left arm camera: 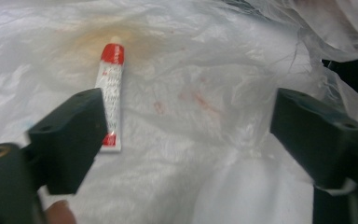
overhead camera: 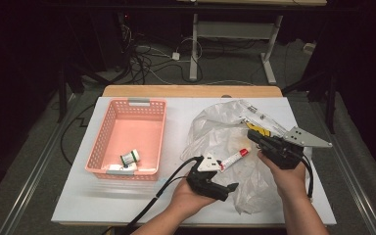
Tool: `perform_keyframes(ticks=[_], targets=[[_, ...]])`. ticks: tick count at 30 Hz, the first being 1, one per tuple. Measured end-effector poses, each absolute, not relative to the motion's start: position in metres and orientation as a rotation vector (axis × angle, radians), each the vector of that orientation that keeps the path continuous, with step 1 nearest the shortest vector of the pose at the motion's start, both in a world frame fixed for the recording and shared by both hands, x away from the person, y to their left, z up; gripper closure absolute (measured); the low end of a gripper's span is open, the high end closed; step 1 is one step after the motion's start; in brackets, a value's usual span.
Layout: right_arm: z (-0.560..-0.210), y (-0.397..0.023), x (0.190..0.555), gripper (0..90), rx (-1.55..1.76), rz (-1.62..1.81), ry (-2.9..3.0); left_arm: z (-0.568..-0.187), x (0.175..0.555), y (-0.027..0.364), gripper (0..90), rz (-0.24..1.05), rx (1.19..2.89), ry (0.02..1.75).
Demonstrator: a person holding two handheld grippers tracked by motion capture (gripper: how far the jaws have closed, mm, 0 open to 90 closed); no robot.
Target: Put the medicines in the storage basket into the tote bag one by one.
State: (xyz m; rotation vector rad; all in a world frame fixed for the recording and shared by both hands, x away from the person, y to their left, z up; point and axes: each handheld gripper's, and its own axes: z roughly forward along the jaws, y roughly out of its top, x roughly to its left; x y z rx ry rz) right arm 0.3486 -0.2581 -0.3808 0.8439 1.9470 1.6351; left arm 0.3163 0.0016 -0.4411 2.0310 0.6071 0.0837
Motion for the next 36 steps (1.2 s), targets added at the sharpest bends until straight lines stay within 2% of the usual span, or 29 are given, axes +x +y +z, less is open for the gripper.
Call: perform_keyframes(ticks=[5,10,16,36], targets=[[-0.382,-0.257,0.348,90.0,0.844,1.624,1.954,-0.437,0.309,0.021,0.0,0.078,2.028,0.617],[-0.381,-0.257,0.348,90.0,0.851,1.628,1.946,-0.431,0.297,0.036,0.0,0.049,2.022,0.592],[-0.381,-0.258,0.347,90.0,0.853,1.625,1.942,-0.420,0.286,0.058,0.0,0.077,1.997,0.595],[-0.381,-0.259,0.346,90.0,0.846,1.626,1.943,-0.407,0.299,0.130,0.0,0.204,1.946,0.792]])
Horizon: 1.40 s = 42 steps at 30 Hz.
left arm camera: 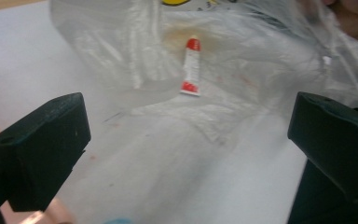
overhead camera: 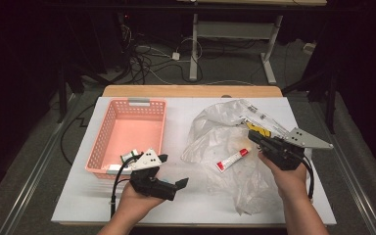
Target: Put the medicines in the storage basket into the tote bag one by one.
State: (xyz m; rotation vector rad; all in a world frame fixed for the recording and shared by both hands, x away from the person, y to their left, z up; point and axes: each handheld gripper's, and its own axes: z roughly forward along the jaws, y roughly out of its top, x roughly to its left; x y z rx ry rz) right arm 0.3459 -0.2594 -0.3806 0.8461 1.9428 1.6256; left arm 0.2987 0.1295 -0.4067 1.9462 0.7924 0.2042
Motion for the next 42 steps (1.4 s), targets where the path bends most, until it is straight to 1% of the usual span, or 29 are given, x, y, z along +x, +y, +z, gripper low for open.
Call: perform_keyframes(ticks=[16,25,27,42], targets=[[-0.380,-0.260,0.346,90.0,0.845,1.627,1.939,-0.406,0.320,0.187,0.0,0.329,1.905,0.978],[-0.381,-0.261,0.346,90.0,0.846,1.626,1.941,-0.408,0.329,0.226,0.0,0.367,1.899,1.099],[-0.381,-0.260,0.346,90.0,0.851,1.627,1.943,-0.409,0.331,0.233,0.0,0.360,1.898,1.120],[-0.381,-0.261,0.346,90.0,0.854,1.628,1.937,-0.413,0.332,0.269,0.0,0.398,1.853,1.237]])
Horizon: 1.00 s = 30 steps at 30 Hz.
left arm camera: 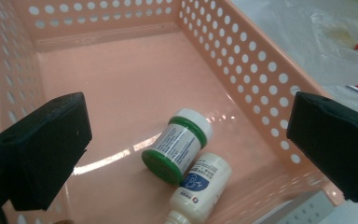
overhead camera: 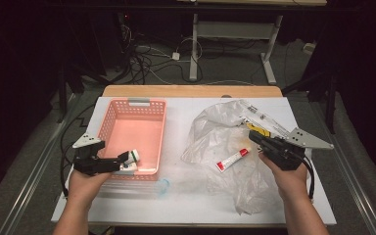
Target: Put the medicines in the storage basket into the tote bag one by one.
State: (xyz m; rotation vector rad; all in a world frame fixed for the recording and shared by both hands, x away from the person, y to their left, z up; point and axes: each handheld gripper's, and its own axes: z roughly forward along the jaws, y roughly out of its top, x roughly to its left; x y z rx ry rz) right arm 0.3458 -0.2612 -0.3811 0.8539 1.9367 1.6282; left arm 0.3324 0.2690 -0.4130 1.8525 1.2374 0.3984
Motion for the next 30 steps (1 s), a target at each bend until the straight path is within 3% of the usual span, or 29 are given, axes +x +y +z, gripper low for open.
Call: perform_keyframes(ticks=[13,18,25,30], targets=[[-0.382,-0.262,0.346,90.0,0.863,1.624,1.939,-0.404,0.341,0.256,2.7,0.354,1.861,1.199],[-0.381,-0.262,0.346,90.0,0.860,1.632,1.935,-0.403,0.358,0.248,3.9,0.307,1.962,1.219],[-0.382,-0.262,0.345,90.0,0.857,1.628,1.940,-0.399,0.381,0.243,14.7,0.217,2.102,1.240],[-0.382,-0.260,0.346,90.0,0.856,1.627,1.943,-0.400,0.393,0.234,15.0,0.188,2.210,1.256]])
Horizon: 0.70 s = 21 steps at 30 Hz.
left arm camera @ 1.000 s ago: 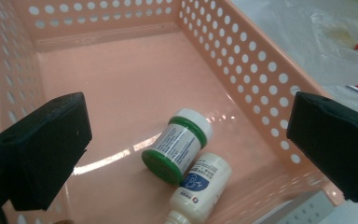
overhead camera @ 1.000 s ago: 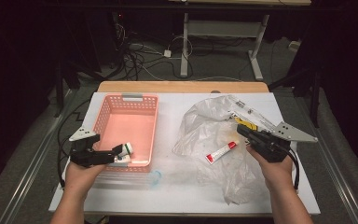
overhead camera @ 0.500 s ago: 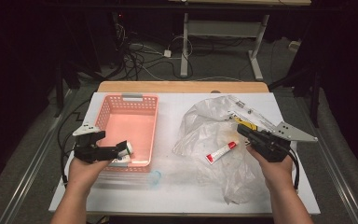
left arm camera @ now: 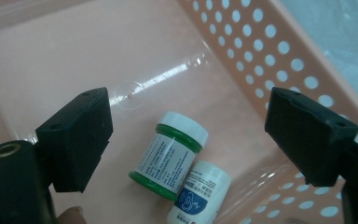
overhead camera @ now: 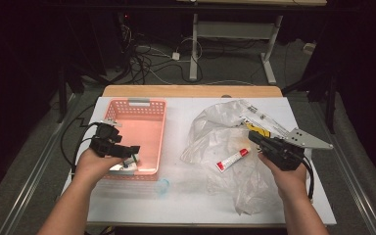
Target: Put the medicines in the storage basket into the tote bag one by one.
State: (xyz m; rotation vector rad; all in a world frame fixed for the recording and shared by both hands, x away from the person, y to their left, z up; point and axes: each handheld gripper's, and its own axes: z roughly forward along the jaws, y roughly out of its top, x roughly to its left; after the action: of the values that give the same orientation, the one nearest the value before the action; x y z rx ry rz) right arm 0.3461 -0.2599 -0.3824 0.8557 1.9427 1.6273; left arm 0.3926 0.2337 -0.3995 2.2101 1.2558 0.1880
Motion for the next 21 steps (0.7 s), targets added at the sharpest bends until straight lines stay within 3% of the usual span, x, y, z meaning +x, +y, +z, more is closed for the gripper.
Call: perform_keyframes(ticks=[7,14,21], targets=[[-0.382,-0.261,0.346,90.0,0.857,1.629,1.939,-0.411,0.403,0.227,17.7,0.126,2.345,1.282],[-0.381,-0.261,0.344,90.0,0.851,1.627,1.940,-0.414,0.408,0.221,31.6,0.094,2.452,1.292],[-0.381,-0.261,0.344,90.0,0.852,1.630,1.940,-0.419,0.417,0.220,37.3,0.040,2.546,1.303]])
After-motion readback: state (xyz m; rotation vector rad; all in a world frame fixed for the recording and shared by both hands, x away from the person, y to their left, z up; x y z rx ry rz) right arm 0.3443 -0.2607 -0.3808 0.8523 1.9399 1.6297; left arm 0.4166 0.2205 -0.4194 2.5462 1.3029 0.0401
